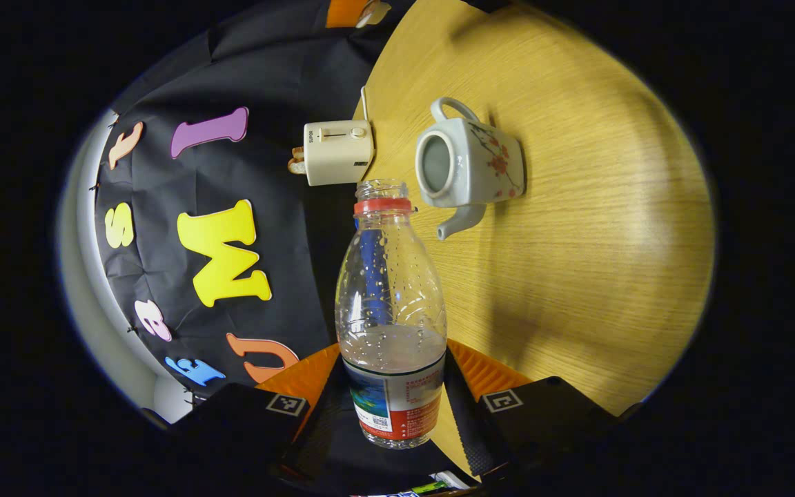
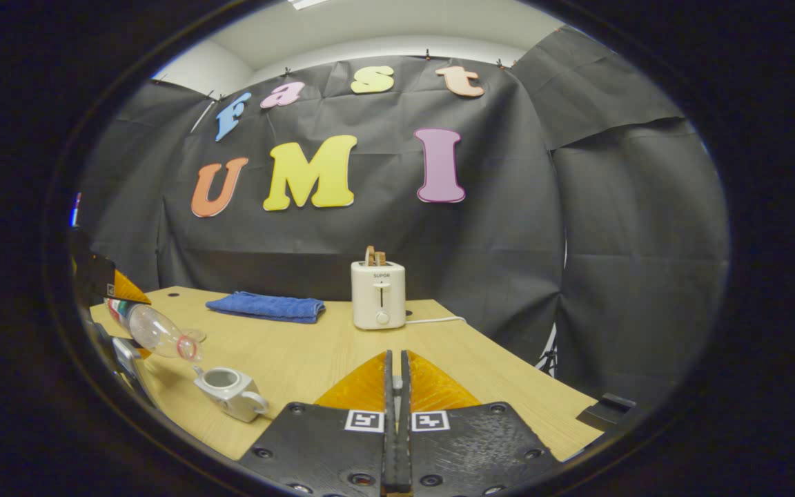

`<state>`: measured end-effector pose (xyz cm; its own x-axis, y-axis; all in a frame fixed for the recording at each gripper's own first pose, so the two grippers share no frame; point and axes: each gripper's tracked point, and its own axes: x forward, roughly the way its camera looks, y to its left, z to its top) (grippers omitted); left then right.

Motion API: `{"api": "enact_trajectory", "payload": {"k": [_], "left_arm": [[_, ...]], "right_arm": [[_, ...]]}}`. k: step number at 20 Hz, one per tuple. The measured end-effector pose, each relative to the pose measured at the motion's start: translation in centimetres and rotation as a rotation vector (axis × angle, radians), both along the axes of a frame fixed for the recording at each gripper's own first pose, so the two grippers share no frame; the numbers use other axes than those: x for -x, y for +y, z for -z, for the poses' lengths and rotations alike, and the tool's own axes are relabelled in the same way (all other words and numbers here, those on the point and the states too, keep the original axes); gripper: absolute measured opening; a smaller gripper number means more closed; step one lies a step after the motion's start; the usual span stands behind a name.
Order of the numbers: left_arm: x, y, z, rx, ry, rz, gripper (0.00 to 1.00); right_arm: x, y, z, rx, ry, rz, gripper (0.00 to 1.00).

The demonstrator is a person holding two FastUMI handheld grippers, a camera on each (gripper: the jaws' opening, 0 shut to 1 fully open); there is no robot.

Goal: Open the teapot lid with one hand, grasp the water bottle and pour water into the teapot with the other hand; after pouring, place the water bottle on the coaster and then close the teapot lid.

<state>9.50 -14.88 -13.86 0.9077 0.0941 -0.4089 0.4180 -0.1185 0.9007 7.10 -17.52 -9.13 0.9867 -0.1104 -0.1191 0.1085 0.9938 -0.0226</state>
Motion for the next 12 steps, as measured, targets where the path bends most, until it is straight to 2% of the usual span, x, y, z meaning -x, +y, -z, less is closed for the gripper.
{"api": "enact_trajectory", "payload": {"k": [12], "left_arm": [[-0.8,-1.5,-1.7,-0.233,-0.01,0.048,0.77]], "right_arm": [[-0.1,-0.5,0.5,-0.012,0.007,0.0,0.0]]}}
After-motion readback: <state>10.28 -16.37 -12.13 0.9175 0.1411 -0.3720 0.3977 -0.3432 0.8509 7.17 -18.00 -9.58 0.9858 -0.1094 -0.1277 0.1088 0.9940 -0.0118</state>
